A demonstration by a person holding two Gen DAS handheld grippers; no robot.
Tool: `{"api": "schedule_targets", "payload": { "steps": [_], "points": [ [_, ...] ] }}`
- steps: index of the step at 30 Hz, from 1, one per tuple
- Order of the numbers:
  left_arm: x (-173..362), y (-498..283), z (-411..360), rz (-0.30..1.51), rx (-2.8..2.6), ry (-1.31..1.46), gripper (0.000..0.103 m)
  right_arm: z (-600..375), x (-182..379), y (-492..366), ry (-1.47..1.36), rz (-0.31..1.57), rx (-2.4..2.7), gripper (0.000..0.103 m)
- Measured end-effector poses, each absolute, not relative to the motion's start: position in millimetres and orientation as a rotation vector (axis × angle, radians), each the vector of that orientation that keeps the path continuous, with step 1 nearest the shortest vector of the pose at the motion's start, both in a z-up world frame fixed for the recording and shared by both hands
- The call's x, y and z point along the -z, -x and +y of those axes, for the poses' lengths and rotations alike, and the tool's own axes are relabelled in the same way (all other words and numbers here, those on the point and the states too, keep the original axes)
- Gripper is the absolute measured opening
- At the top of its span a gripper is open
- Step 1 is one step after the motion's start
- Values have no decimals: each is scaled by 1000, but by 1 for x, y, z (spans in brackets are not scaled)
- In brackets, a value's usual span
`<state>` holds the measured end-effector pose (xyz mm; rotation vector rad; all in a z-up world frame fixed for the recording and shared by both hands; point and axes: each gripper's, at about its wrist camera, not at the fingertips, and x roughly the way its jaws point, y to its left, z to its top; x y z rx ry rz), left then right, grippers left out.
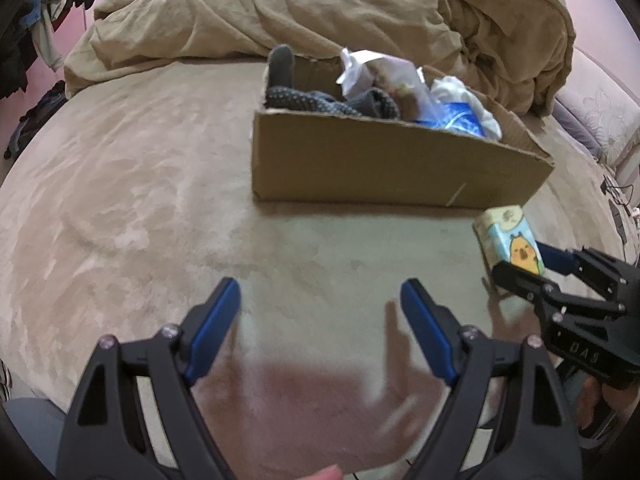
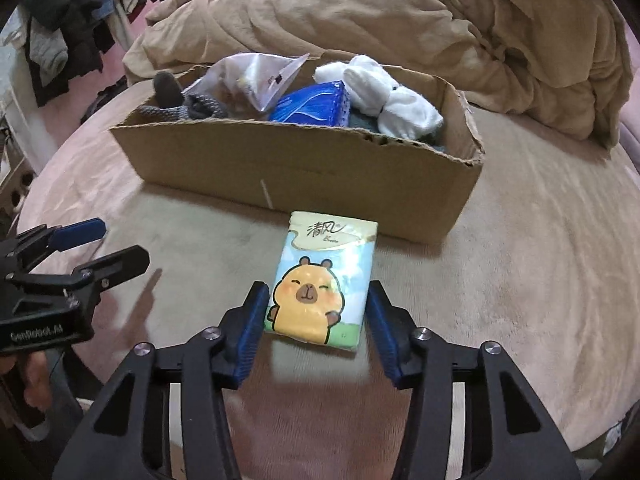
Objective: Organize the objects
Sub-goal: 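Grasp the cartoon tissue pack with the right gripper, then place the cartoon tissue pack into the box corner and open the right gripper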
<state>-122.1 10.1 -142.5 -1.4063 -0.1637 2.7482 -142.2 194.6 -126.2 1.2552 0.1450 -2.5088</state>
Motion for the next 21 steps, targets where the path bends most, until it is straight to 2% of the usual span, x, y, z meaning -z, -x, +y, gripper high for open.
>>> {"api": "schedule_targets", "payload": {
  "steps": [10,21],
  "points": [
    [104,93,10,-263,-2743,1357,84,220,101,104,-1230,75,2525,49],
    [42,81,33,-219,-2742,1222,84,237,47,93,-1091,22,2585,49]
  ]
}}
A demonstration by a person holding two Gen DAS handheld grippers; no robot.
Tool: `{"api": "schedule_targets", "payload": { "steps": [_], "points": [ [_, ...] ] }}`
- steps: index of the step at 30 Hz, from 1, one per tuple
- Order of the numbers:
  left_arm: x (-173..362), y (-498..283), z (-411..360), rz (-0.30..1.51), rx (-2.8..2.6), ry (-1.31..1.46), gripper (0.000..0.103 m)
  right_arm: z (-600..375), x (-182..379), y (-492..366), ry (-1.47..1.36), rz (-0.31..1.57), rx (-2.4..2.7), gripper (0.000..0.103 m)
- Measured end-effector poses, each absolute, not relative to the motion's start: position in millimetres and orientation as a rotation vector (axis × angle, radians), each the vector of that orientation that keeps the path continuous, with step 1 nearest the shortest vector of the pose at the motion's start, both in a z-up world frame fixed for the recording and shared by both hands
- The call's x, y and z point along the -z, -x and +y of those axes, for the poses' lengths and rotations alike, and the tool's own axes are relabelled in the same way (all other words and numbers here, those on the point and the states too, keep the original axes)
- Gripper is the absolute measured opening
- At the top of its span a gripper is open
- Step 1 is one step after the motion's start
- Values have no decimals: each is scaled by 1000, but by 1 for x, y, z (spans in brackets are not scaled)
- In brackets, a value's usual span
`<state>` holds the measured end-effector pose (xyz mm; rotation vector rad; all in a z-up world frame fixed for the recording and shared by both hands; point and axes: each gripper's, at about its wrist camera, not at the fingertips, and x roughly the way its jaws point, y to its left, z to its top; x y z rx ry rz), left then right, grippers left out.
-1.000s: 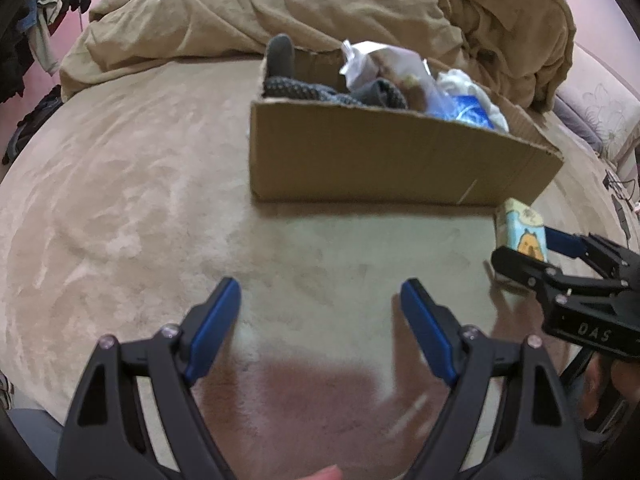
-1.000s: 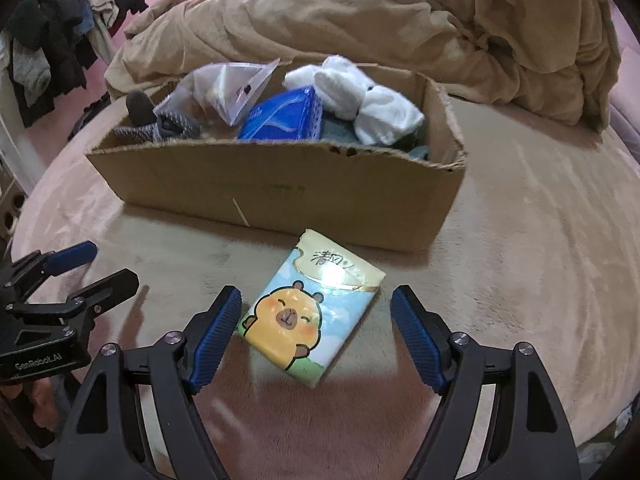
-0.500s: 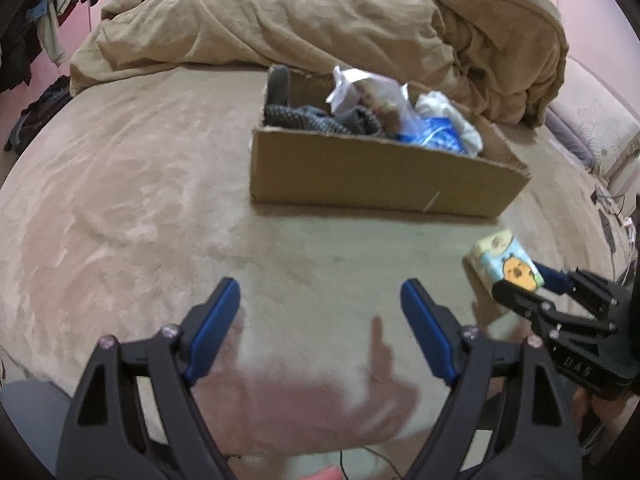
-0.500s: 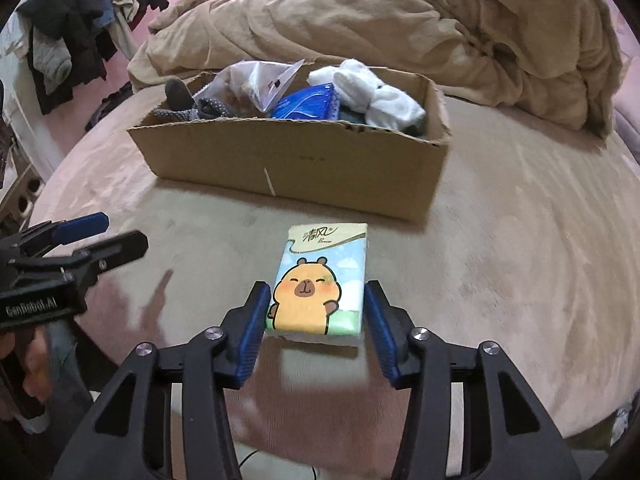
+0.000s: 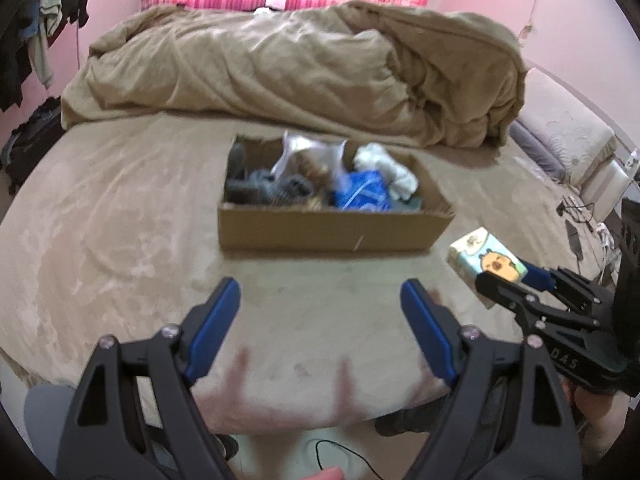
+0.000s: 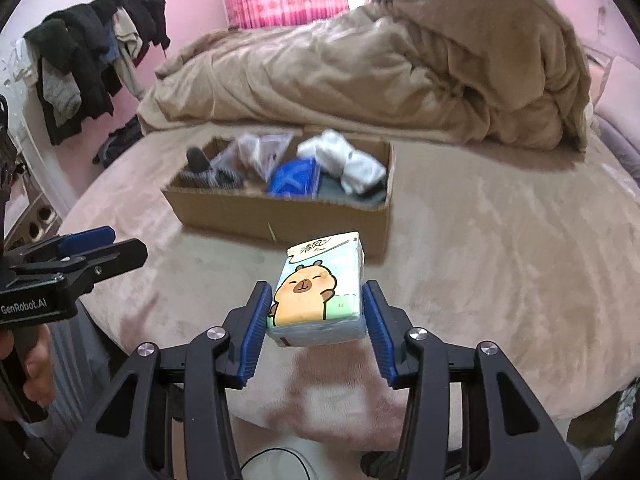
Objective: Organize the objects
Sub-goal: 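Place the cartoon tissue pack into the box corner and open the right gripper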
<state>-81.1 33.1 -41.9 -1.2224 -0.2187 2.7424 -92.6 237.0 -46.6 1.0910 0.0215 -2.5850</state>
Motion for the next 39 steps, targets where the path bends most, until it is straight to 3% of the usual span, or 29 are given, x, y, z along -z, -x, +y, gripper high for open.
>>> {"api": "schedule_targets", "payload": {
  "steps": [8,20,39],
  "points": [
    [0,85,32,-242,-2777,1127,84,237,6,96,-977,22,2625,49],
    [-17,117,25,-230,-2818,1092,84,233,-25,132,-867,22,2666,49],
    [54,171,9,-217,-2818,1252,84,221,61,210,-1086,25,2603,49]
  ]
}}
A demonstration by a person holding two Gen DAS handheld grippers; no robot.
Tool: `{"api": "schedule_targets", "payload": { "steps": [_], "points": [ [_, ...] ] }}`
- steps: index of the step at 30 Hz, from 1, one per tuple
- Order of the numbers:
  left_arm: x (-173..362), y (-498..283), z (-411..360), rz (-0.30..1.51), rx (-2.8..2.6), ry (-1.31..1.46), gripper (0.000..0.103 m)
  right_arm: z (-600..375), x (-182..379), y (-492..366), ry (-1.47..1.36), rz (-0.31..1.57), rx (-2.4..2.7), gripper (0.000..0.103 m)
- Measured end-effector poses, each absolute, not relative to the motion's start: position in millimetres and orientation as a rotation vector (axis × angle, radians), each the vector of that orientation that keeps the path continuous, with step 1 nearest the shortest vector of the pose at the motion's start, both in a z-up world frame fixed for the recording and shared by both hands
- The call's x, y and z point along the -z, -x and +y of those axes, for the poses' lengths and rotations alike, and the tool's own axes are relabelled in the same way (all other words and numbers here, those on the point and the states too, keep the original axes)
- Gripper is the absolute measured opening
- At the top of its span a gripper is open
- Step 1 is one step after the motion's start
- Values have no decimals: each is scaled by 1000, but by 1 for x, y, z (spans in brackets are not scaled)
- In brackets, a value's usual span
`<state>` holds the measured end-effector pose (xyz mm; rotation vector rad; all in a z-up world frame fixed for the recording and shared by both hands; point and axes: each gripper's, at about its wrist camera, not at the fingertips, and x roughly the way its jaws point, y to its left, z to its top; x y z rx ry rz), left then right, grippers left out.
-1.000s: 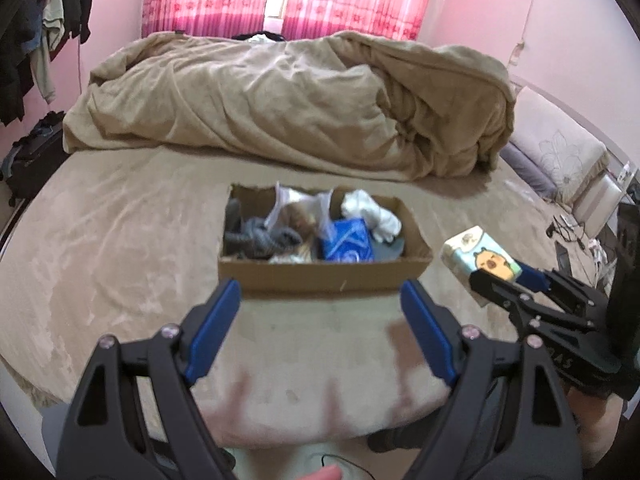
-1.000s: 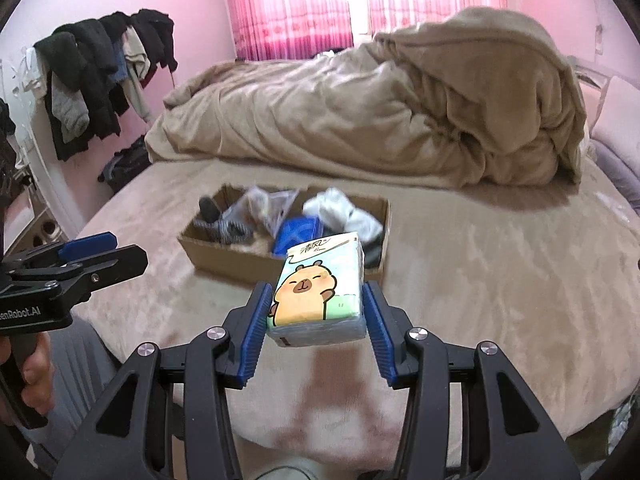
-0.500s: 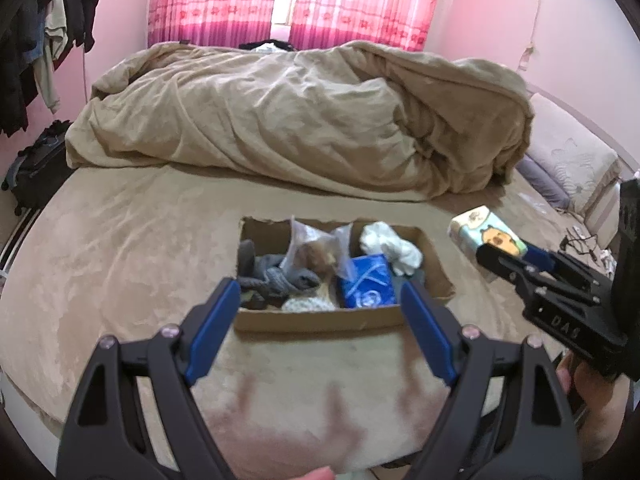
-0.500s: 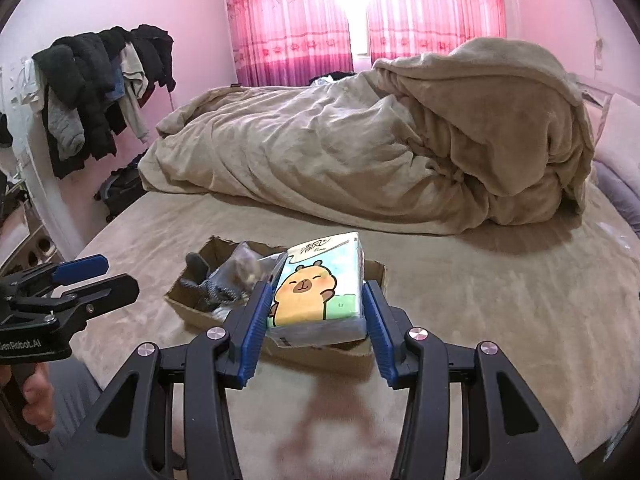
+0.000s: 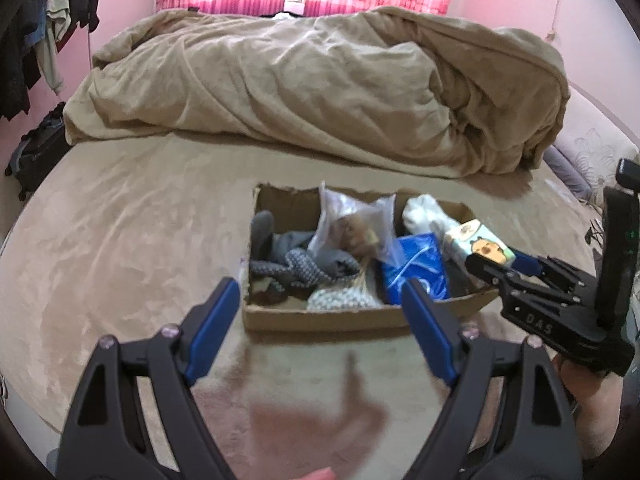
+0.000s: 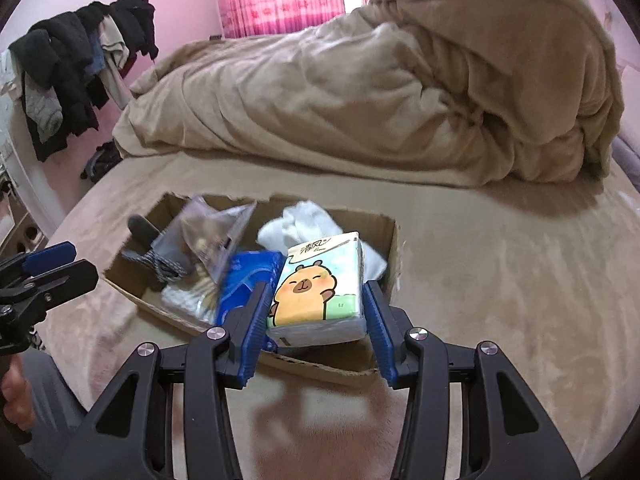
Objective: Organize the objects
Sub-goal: 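Place the cartoon tissue pack into the box corner and open the right gripper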
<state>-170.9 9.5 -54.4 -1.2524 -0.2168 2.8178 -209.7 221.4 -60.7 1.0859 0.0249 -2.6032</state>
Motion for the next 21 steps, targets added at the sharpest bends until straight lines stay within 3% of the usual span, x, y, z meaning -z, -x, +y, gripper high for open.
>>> {"api": "schedule_targets", "payload": {
  "steps": [12,16,21],
  "points": [
    [71,169,13,-209,-2787,1291,84,215,84,215,-1134,54,2593,51],
    [69,161,11,-226,-2785,1293,84,213,77,206,-1117,76,2611,71],
    [59,145,10,-231,-2795,1270,84,215,64,187,-1103,86,2622,74]
  ]
}}
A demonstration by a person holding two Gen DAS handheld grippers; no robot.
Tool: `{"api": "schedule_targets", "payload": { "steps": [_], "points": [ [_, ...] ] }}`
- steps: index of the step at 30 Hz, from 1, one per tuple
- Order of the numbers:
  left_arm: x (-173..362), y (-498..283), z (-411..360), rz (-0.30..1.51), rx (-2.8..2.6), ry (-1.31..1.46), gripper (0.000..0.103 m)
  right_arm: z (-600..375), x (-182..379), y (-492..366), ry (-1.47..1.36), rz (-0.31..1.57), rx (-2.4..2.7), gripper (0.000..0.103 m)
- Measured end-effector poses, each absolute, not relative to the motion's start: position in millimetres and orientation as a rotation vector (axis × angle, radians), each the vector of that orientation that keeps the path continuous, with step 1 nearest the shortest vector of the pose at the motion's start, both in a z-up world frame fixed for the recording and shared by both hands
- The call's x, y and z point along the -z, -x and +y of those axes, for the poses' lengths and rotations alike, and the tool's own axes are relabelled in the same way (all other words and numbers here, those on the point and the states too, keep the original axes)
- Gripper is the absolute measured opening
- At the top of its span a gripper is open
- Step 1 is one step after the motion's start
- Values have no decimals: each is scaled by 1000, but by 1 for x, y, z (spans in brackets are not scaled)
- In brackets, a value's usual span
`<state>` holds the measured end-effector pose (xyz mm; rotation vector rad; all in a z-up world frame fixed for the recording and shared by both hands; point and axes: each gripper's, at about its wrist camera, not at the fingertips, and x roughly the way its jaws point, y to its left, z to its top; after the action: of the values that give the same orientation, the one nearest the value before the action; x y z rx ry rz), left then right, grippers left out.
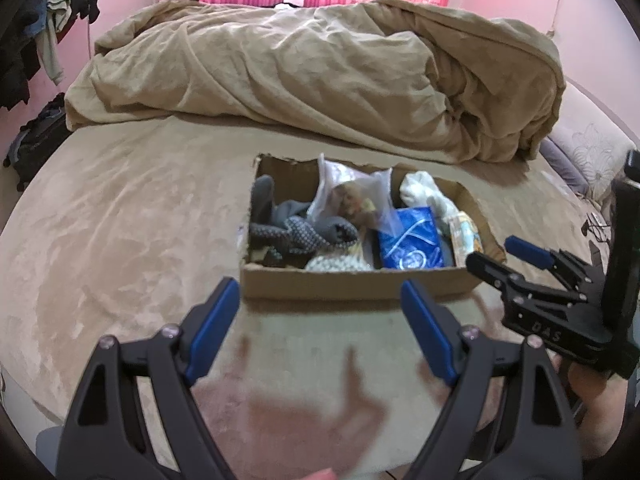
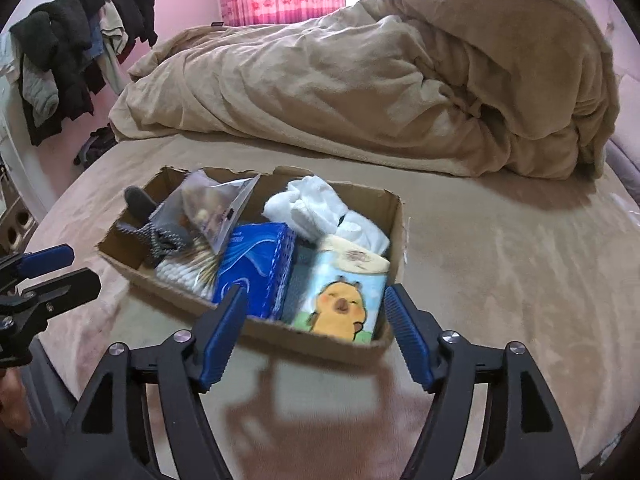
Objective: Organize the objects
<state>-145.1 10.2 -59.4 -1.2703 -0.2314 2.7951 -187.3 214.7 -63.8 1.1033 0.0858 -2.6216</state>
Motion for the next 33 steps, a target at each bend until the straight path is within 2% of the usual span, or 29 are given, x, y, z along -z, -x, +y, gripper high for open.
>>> {"api": "schedule_targets", "payload": {
  "steps": [21,33],
  "points": [
    [0,58,19,-231,-2824,1151,84,228,-9,91,-1014,63,2655,74],
    [9,33,18,-200,-2821,1210,84,225,-2,63,-1095,43,2642,74]
  ]
}}
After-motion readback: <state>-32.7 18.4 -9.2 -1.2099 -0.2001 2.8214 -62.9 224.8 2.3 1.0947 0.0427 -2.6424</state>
